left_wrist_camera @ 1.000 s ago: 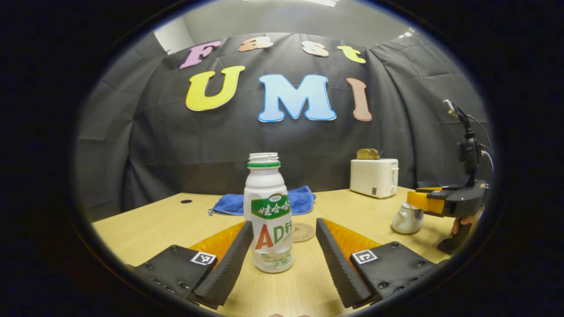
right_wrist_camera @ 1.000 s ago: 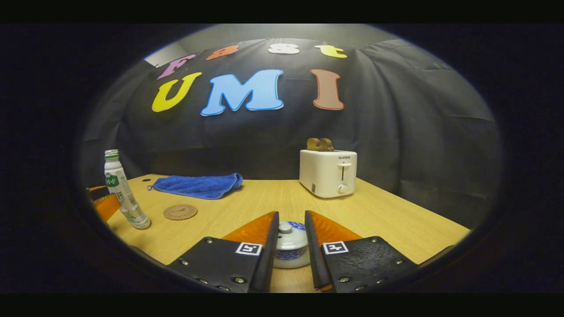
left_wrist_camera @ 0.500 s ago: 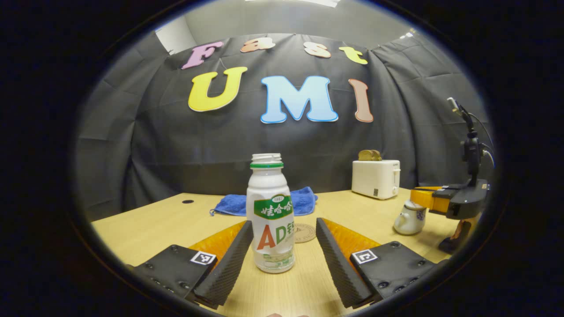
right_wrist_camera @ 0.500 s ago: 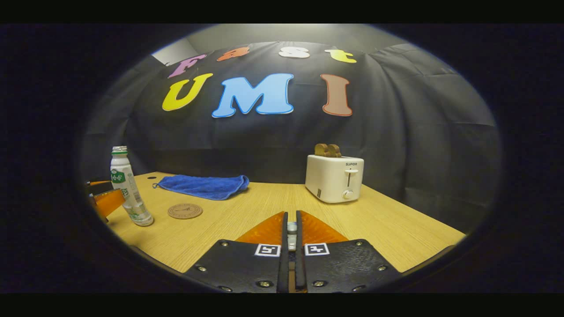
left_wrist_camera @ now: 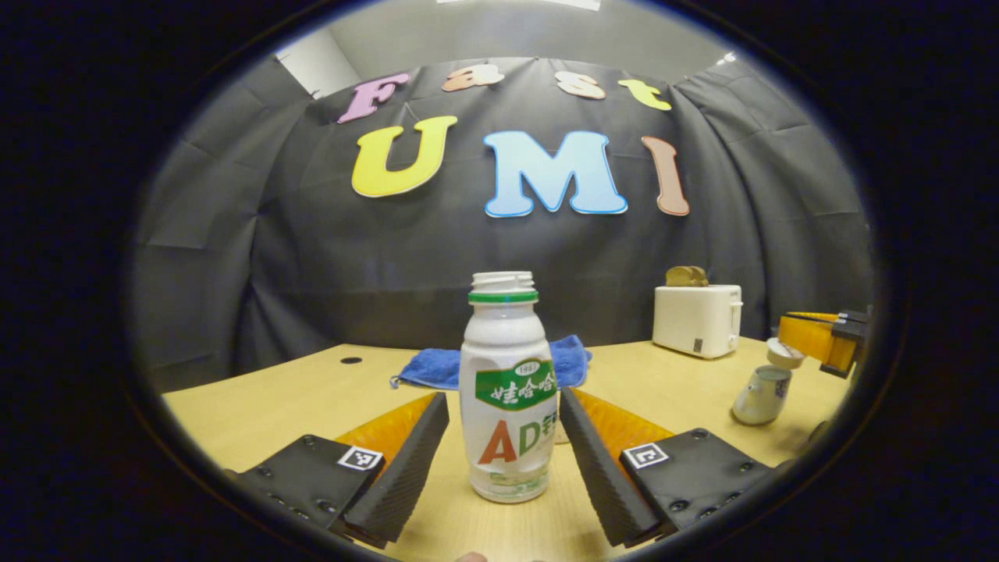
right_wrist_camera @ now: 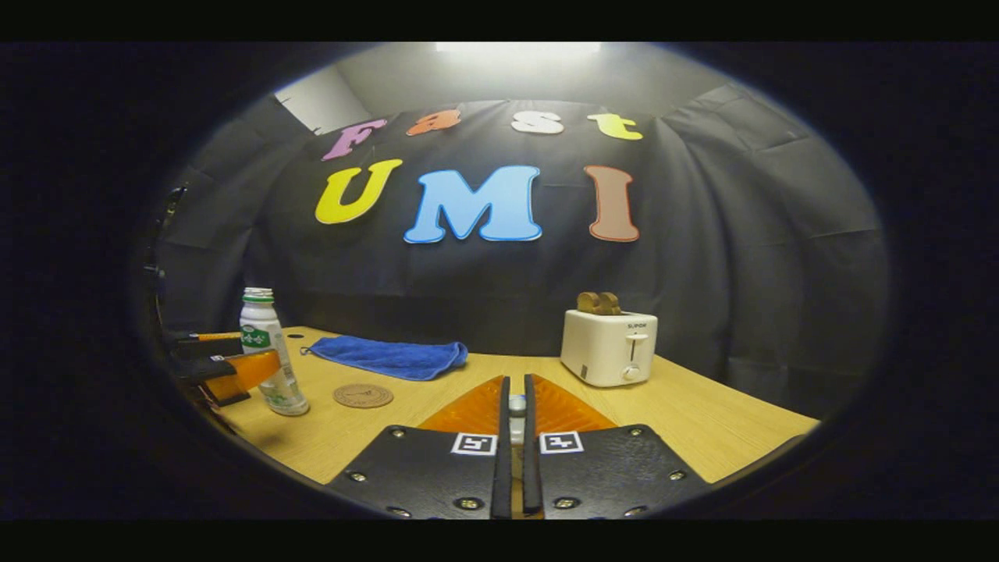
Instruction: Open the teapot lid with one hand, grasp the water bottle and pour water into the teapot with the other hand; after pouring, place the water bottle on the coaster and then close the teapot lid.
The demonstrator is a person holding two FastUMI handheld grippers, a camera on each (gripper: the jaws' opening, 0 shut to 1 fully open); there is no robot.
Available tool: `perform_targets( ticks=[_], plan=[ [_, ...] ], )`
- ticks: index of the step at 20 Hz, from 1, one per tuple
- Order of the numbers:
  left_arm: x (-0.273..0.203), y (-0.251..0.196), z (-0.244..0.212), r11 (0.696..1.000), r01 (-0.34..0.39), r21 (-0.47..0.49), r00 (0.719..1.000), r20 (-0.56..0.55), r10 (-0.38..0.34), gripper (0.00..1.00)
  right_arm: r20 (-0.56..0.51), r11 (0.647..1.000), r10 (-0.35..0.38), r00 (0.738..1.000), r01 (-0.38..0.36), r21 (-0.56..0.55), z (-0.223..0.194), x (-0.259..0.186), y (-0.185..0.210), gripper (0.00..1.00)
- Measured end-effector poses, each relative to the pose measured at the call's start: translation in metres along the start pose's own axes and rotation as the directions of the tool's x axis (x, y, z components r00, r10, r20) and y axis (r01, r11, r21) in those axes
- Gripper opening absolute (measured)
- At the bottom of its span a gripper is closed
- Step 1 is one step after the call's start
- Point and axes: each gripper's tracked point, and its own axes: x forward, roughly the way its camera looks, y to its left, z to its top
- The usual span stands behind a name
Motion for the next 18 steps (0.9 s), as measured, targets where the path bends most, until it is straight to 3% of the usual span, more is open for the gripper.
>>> perform_targets(
  ticks=[5, 7, 10, 11, 12, 13, 14, 17, 18],
  plan=[
    [0.021, -0.004, -0.001, 1.0, 0.02, -0.003, 1.0, -0.011, -0.02, 0.99, 0.024, 0.999, 0.042, 0.999, -0.042, -0.004, 0.008, -0.015, 0.012, 0.06],
    [0.019, -0.002, -0.002, 1.0, 0.013, 0.0, 1.0, -0.019, -0.013, 0.86, 0.039, 0.999, 0.052, 0.998, -0.052, 0.006, 0.015, -0.031, 0.016, 0.06],
    [0.014, -0.008, -0.001, 0.999, 0.034, 0.005, 0.999, -0.021, -0.034, 0.77, 0.063, 0.999, 0.043, 0.997, -0.045, 0.03, 0.023, -0.062, 0.011, 0.06],
    [0.012, -0.011, -0.001, 0.999, 0.043, 0.015, 0.999, -0.023, -0.043, 0.82, 0.065, 0.998, 0.04, 0.997, -0.043, 0.044, 0.025, -0.074, 0.009, 0.06],
    [0.012, -0.013, -0.001, 0.998, 0.052, 0.031, 0.999, -0.018, -0.051, 0.81, 0.063, 0.998, 0.034, 0.997, -0.037, 0.047, 0.026, -0.085, 0.007, 0.06],
    [0.011, -0.019, 0.0, 0.997, 0.06, 0.055, 0.998, -0.017, -0.059, 0.73, 0.059, 0.999, 0.021, 0.998, -0.024, 0.039, 0.025, -0.095, 0.002, 0.06],
    [0.009, -0.025, 0.002, 0.994, 0.07, 0.087, 0.998, -0.013, -0.069, 0.8, 0.051, 1.0, 0.013, 0.999, -0.014, 0.023, 0.023, -0.103, -0.002, 0.06],
    [0.01, -0.054, 0.005, 0.971, 0.123, 0.204, 0.992, -0.008, -0.124, 0.8, 0.047, 1.0, -0.001, 0.999, 0.002, -0.018, 0.023, -0.12, -0.008, 0.06],
    [0.011, -0.066, 0.005, 0.955, 0.142, 0.261, 0.989, -0.01, -0.144, 0.75, 0.047, 1.0, 0.0, 0.999, 0.001, -0.015, 0.024, -0.126, -0.007, 0.06]
  ],
)
